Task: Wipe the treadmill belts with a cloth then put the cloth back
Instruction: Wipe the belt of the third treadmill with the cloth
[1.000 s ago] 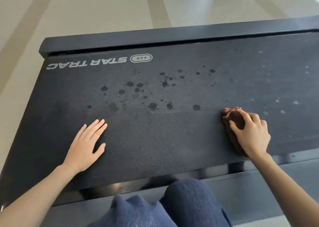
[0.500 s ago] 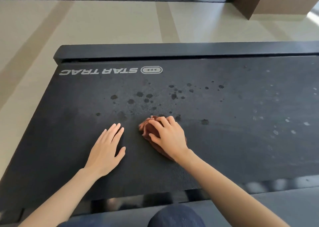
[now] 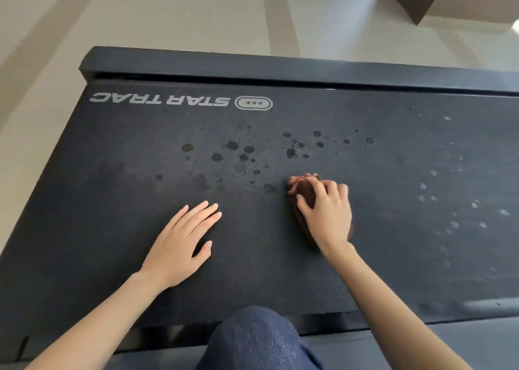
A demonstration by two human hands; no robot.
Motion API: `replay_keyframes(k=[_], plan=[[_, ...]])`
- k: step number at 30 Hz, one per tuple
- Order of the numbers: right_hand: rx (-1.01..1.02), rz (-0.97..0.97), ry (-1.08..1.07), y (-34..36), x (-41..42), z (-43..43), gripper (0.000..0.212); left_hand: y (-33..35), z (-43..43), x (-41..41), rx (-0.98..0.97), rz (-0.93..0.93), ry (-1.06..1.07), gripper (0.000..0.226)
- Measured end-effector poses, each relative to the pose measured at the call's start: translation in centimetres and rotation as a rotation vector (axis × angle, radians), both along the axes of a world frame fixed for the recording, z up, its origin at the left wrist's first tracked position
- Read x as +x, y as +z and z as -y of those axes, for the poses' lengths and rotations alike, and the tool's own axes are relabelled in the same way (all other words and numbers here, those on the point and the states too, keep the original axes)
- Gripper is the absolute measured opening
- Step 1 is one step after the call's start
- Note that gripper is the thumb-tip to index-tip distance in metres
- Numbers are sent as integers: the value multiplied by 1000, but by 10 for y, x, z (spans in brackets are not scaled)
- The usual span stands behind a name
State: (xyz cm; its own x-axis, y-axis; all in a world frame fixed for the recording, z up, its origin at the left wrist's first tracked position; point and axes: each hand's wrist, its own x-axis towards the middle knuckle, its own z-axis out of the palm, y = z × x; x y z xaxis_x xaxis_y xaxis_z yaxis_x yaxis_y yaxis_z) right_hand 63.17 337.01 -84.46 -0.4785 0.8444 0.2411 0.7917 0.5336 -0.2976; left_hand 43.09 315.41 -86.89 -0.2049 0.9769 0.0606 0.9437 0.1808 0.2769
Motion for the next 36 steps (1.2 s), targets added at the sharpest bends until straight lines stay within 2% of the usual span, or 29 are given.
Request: replay_keyframes(k=[3,6,9,15,18,20,25,27,29,33,36], plan=[[36,-11,289,-2,-48,50,39,0,0,0,-26,-7,5,54],[34,9,383,0,-56,57,40,1,0,0,-23,-4,14,54],[32,14,293,2,-13,25,38,2,1,1,-15,-2,8,54],[18,66,-280,2,143,-66,40,4,0,3,-25,-24,0,57],[-42,25,-506,-2,161,-79,42,7,-9,11,-14,-2,14,59],[-13,25,-461,-5,142,-64,42,9,-21,27,-15,-8,-46,58],[99,-24,-20,-9,83,23,39,13,-60,68,-15,-22,-213,55],[121,-5,149,-12,90,48,40,13,-73,78,-20,-22,-209,56],[124,10,220,-11,115,51,40,12,-79,84,-21,-9,-187,57],[140,57,11,-2,182,1,38,10,-80,90,-4,-18,-169,55],[24,31,-247,3,205,-30,42,9,-81,90,-14,-20,-163,56]])
